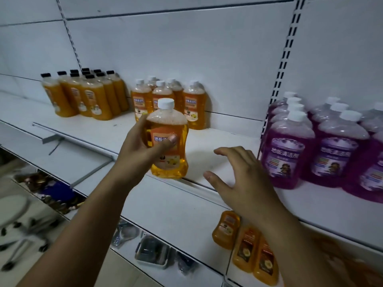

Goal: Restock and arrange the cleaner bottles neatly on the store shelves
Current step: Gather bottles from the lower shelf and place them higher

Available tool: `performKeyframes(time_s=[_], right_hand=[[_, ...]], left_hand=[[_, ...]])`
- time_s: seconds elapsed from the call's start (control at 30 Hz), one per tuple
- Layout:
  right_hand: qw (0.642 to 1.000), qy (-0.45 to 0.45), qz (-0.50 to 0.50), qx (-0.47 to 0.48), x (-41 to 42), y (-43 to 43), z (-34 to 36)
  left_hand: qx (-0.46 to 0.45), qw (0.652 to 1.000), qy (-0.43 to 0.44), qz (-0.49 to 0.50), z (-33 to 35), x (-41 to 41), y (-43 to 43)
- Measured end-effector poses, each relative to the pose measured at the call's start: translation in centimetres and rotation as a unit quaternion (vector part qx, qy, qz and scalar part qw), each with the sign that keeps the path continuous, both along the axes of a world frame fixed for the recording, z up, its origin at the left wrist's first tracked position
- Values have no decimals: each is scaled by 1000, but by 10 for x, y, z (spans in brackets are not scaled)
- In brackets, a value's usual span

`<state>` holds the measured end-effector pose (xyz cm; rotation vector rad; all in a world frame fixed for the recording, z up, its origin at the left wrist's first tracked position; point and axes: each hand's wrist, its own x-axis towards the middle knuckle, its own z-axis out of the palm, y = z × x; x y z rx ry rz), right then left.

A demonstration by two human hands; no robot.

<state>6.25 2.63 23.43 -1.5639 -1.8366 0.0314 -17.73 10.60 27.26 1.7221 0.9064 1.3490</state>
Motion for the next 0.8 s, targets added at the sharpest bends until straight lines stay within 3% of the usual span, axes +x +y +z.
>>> performKeyframes(time_s=[0.17,0.43,0.8], right_hand=[[994,-60,14,-91,-23,43,1],[981,-93,-7,-170,-45,96,0],[982,-87,-20,-167,-44,97,-8]], left_hand=[[23,999,23,-12,22,-9,52],[67,986,140,-58,43,8,145],[141,956,245,-76,39,38,198]])
